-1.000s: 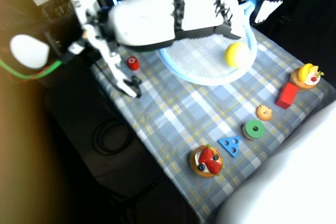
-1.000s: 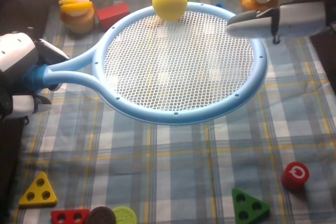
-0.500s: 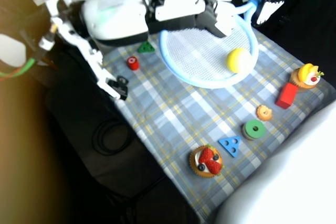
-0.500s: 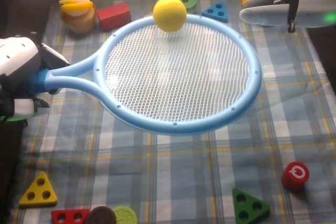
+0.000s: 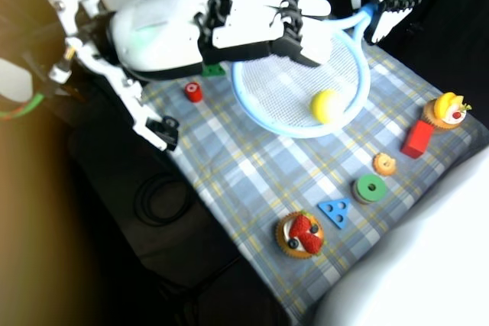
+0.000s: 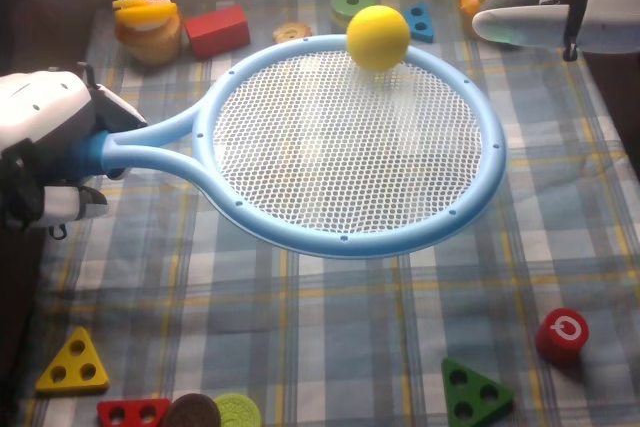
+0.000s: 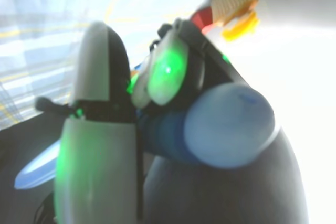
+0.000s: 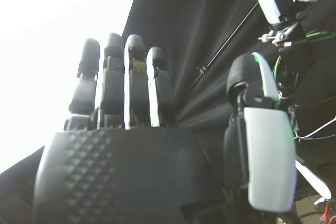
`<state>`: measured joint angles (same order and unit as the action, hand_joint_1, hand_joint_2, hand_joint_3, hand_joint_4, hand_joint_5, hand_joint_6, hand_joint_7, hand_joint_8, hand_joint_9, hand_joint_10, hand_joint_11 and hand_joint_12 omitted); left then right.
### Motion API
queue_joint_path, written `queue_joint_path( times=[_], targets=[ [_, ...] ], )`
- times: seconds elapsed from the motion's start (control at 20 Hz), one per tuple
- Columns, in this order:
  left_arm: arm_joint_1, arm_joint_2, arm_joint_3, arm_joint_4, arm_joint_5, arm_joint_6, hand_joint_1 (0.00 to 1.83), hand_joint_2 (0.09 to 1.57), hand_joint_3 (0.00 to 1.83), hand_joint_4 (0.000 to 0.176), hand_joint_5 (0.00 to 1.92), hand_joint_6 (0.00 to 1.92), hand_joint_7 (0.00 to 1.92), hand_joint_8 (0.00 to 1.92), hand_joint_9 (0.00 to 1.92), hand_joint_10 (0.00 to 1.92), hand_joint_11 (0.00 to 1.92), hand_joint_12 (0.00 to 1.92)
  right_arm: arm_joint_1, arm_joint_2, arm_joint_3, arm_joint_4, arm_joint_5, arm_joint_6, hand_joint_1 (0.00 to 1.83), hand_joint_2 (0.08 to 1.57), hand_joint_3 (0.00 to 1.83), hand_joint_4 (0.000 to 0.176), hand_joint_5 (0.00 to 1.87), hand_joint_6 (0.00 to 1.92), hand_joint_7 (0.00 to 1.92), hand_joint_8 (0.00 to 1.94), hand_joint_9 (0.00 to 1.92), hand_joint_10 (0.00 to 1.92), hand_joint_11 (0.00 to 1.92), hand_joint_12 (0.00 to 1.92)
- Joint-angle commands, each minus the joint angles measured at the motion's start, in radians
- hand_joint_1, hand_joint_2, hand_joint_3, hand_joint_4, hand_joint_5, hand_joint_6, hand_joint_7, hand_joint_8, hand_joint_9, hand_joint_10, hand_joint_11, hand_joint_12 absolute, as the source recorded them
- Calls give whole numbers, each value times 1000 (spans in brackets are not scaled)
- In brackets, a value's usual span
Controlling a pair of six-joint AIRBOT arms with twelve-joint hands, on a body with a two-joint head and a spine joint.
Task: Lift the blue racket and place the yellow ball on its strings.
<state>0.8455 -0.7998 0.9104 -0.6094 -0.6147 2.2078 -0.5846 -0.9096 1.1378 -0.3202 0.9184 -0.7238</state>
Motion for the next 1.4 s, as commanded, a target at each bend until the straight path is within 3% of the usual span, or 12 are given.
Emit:
queue_joint_path(
  times=[0.0,0.35,0.4,0.7,0.8,0.95,1.1,1.15,1.2,1.25,1.3,1.35],
  targets=[
    [-19,-5,9,14,-95,12,1775,1158,0,93,921,1921,1262,1921,1593,1921,1644,1921,6,3,-3,47,114,-2,478,1153,0,0,328,3,413,5,405,11,0,767],
    [-34,-48,44,-2,-61,26,1727,1155,0,149,885,1921,1233,1921,1579,1921,1657,1921,-22,19,-10,76,132,-2,451,1150,0,10,317,4,423,6,421,4,0,703],
    [-37,-53,48,-3,-56,26,1727,1123,0,131,895,1921,1263,1921,1597,1921,1667,1921,-28,21,-10,81,136,-2,502,1148,0,19,317,2,415,1,400,2,0,662],
    [-38,-88,72,-28,-31,59,1730,1113,0,110,820,1921,1219,1921,1529,1921,1588,1921,-68,21,-9,116,169,-2,465,1144,0,13,327,1,424,2,402,2,0,792],
    [-39,-96,78,-42,-18,77,1670,1143,0,117,712,1921,1068,1921,1380,1921,1449,1921,-83,20,-8,126,177,-3,463,1151,2,11,344,3,436,2,423,4,14,846],
    [-41,-99,79,-57,-3,105,1676,1147,0,118,695,1921,1141,1921,1462,1921,1501,1921,-93,18,-7,131,187,-4,406,1166,3,2,327,5,431,9,417,11,9,847],
    [-43,-101,73,-82,-4,162,1572,1186,9,85,638,1921,1037,1921,1333,1921,1343,1921,-97,19,-7,131,188,-4,438,1165,1,1,327,1,412,2,386,2,0,774],
    [-43,-101,69,-88,-8,178,1542,1186,4,117,675,1921,1009,1921,1307,1921,1322,1921,-98,20,-7,131,188,-4,448,1166,1,0,330,1,412,2,381,1,0,719],
    [-43,-101,67,-90,-9,184,1542,1186,4,117,675,1921,1009,1921,1307,1921,1322,1921,-99,21,-7,132,188,-4,448,1166,1,0,330,1,412,2,381,1,0,719],
    [-42,-101,65,-94,-11,189,1522,1191,3,142,695,1921,993,1921,1278,1921,1304,1921,-99,22,-7,133,188,-4,455,1170,1,0,326,0,404,2,370,2,0,672],
    [-41,-101,65,-99,-12,194,1340,1169,0,120,709,1921,883,1921,1118,1921,1214,1921,-99,23,-7,134,188,-4,428,1169,0,2,327,0,410,3,388,7,0,686],
    [-38,-101,65,-106,-14,198,1295,1150,0,66,687,1921,813,1921,1020,1921,1138,1921,-100,23,-7,134,188,-4,409,1177,1,0,318,1,415,2,399,6,0,742]
  ],
)
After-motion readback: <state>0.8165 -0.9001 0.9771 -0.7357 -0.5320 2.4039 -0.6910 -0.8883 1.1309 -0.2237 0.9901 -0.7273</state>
